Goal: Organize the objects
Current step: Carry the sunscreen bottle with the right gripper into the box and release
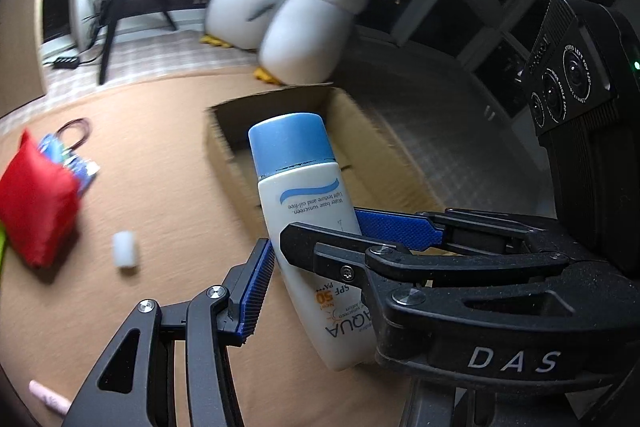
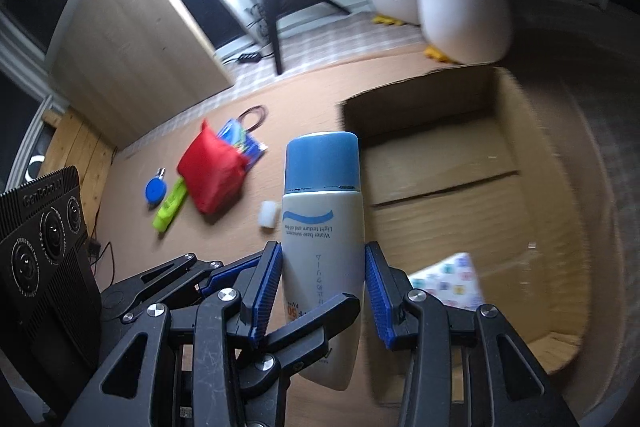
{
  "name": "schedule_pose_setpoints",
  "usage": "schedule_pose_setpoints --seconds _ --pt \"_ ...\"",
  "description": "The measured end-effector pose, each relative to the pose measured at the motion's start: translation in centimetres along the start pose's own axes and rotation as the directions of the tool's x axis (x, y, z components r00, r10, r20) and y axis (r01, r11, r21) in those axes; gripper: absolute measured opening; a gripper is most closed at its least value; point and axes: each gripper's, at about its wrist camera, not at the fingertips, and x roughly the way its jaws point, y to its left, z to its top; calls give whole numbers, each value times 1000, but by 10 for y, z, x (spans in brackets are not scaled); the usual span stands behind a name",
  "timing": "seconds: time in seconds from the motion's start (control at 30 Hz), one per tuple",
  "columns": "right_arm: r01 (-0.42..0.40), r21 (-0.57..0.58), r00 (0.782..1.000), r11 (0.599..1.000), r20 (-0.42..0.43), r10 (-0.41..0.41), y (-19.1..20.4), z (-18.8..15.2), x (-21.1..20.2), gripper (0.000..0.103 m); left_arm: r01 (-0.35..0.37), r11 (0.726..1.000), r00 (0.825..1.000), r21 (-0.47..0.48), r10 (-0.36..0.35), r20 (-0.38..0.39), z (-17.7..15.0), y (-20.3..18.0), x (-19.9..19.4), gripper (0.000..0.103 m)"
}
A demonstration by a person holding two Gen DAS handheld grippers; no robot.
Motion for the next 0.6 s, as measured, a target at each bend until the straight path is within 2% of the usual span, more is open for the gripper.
schedule_pose_setpoints --seconds 0.3,0.6 --pt "44 66 999 997 17 -45 -52 -3 -21 39 40 998 999 46 -38 -33 10 -41 38 53" --pt "67 100 997 993 23 -70 -75 -5 -25 39 52 996 997 76 -48 -55 14 -59 57 53"
